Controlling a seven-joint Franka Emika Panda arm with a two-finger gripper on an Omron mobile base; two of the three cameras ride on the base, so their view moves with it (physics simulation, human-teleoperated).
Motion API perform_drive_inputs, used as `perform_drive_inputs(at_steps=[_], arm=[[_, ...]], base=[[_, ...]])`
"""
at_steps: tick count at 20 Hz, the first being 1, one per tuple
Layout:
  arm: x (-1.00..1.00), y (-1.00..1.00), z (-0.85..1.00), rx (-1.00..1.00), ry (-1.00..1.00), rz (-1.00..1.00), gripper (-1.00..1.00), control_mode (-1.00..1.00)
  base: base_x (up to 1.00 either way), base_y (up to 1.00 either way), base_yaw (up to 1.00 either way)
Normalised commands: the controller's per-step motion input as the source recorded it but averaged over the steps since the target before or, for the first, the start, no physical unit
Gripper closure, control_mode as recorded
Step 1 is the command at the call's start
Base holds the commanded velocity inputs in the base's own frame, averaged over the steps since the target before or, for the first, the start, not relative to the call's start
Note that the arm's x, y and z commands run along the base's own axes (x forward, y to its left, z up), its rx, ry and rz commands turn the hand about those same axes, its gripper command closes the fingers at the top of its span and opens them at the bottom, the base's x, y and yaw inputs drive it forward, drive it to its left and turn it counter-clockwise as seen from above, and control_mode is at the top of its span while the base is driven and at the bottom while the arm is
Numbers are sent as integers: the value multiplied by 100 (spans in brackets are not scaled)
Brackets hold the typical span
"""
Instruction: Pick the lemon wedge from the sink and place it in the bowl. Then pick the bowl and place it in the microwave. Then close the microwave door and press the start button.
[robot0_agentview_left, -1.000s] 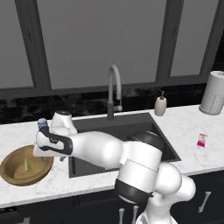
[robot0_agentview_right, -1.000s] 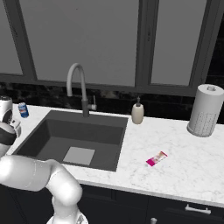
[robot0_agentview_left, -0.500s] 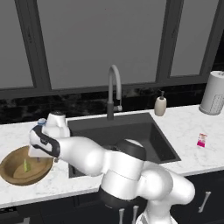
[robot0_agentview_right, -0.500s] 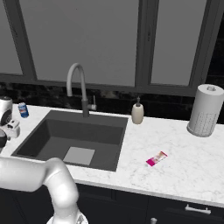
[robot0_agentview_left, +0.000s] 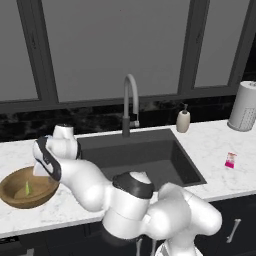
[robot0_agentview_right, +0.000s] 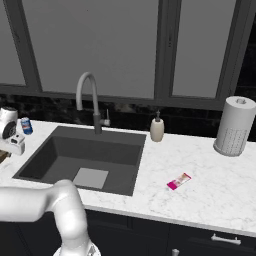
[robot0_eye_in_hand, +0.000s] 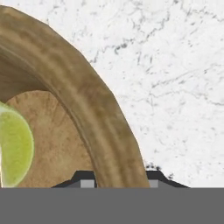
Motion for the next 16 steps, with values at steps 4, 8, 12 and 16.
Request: perform_drive_inputs(at_steps=[4,8,12,16], arm=[[-28,0,0,0,-7,0,100,-100],[-35,-24,0,0,-22,0,100,-100],[-20,-34,18,2,-20,-2,100,-100],[-12,-46,37,9,-8,-5,100,-100]], base=[[0,0,0],[0,0,0],[0,0,0],[0,0,0]])
